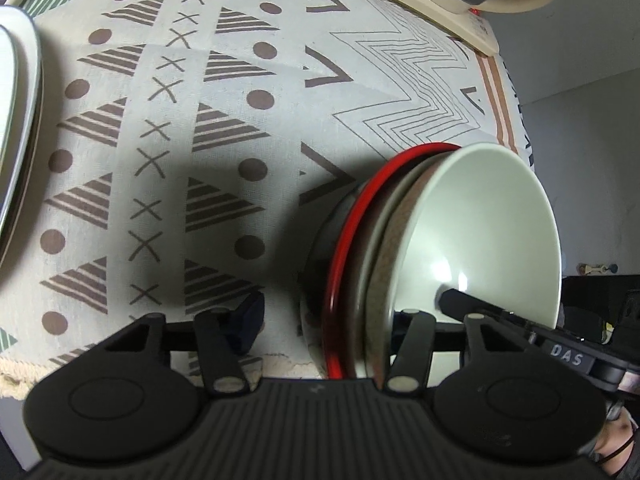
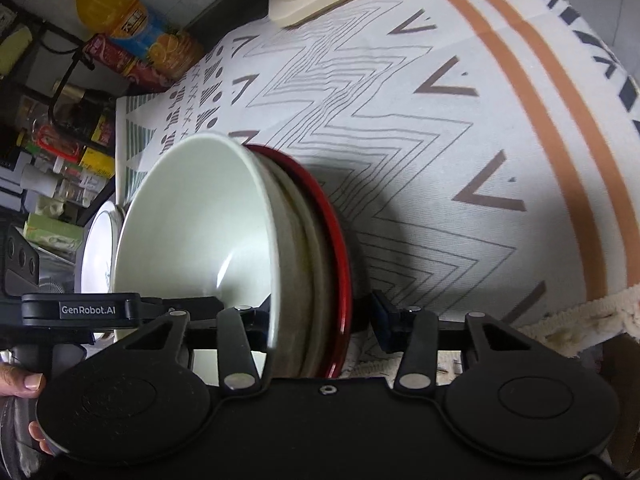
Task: Organize plates and bowls
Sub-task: 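Close both grippers on the rim of the red bowl stack, then lift the bowl stack with both grippers and carry it over the plate stack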
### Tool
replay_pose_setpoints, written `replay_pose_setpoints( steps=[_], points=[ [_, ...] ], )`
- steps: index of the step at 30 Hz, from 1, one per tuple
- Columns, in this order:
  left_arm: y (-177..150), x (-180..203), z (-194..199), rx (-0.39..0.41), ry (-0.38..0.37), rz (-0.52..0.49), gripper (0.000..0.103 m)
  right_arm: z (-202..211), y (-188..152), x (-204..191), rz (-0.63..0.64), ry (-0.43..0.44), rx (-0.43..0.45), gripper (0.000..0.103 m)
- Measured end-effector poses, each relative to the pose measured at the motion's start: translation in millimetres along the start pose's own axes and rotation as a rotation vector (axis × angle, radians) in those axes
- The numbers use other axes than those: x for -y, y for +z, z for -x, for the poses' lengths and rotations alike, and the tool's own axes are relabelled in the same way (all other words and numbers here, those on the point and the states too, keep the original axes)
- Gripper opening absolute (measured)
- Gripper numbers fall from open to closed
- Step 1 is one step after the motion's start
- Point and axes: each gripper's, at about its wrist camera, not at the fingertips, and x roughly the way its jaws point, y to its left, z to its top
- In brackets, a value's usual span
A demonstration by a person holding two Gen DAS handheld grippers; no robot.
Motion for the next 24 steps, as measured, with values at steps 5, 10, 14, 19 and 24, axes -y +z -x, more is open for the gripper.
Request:
replay_pose_setpoints(
  steps=[5, 10, 14, 19, 24],
  points=[
    [-1.0, 0.7, 0.7, 0.003, -0.003, 0.012, 0.052, -3.3, 3.5, 0.0, 0.022, 0.008, -0.024, 0.045],
    [-3.7, 5.7, -1.2, -0.007, -0.027, 0.009, 0.039, -4.2, 5.2, -0.4, 0.028, 0.011, -0.035, 0.045],
    [-4.1, 6.6, -1.1, -0.005, -0.037, 0.011, 0.039, -3.0, 4.5, -0.2, 0.031, 0.007, -0.042, 0.043],
    [-9.6, -0.2, 3.9, 0.000, -0.057, 0.033, 0.038, -0.6, 2.6, -4.2, 0.047, 0.002, -0.041, 0.042],
    [-9.2, -2.0, 11.0, 0.019, -0.072, 0.040, 0.038, 2.6, 6.5, -12.1, 0.052, -0.001, -0.027, 0.041]
  ],
)
